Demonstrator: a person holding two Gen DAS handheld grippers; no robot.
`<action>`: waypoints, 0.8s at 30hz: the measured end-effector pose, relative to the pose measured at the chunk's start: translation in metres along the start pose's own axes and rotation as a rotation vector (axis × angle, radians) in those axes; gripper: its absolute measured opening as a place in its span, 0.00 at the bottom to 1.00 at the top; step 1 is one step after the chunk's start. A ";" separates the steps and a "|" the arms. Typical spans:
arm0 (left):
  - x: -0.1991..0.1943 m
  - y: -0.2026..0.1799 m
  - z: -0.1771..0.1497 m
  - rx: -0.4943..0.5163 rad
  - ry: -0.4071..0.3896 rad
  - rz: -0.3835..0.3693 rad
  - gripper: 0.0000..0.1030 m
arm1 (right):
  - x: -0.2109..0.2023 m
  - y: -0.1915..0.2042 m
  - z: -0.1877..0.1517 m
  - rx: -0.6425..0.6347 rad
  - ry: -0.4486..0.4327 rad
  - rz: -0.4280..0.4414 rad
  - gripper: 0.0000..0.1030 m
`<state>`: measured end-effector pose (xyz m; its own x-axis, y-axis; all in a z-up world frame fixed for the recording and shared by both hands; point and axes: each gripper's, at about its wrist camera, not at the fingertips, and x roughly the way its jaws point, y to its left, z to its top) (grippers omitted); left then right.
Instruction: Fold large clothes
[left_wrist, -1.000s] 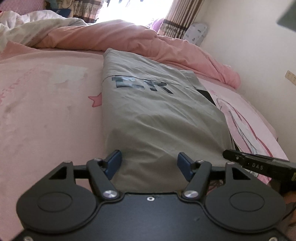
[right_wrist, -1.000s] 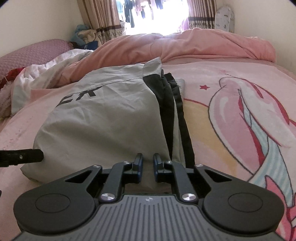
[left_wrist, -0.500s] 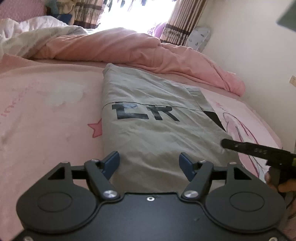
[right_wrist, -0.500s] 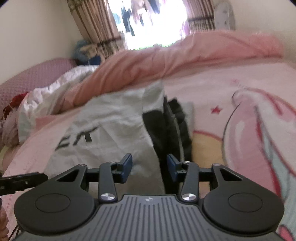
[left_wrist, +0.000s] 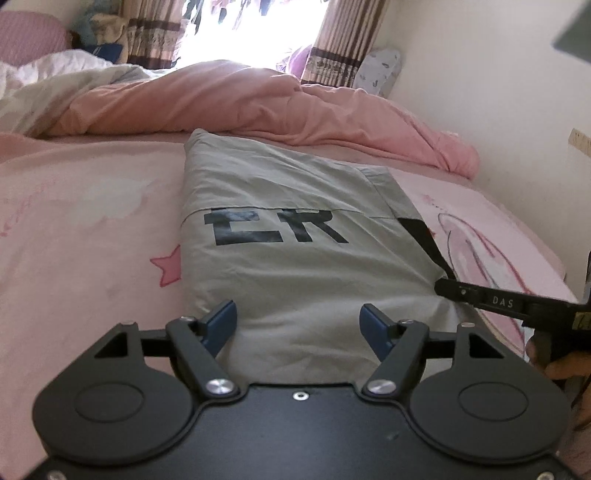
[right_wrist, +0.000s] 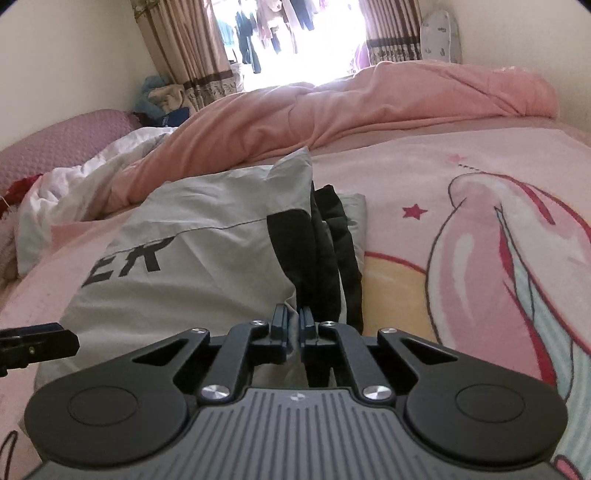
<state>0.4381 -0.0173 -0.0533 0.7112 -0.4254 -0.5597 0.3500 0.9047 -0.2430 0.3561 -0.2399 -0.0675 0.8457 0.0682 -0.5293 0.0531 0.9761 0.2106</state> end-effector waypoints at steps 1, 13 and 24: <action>-0.001 -0.001 0.002 -0.002 0.000 0.001 0.70 | -0.001 0.002 0.001 -0.011 0.000 -0.008 0.06; 0.029 0.010 0.065 -0.097 0.008 0.040 0.70 | 0.000 0.039 0.058 -0.131 -0.067 0.005 0.31; 0.061 0.009 0.045 -0.032 0.036 0.011 0.84 | 0.050 0.031 0.038 -0.131 0.032 -0.043 0.24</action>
<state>0.5128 -0.0361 -0.0540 0.6923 -0.4150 -0.5904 0.3224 0.9098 -0.2615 0.4202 -0.2143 -0.0565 0.8268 0.0306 -0.5617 0.0173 0.9967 0.0797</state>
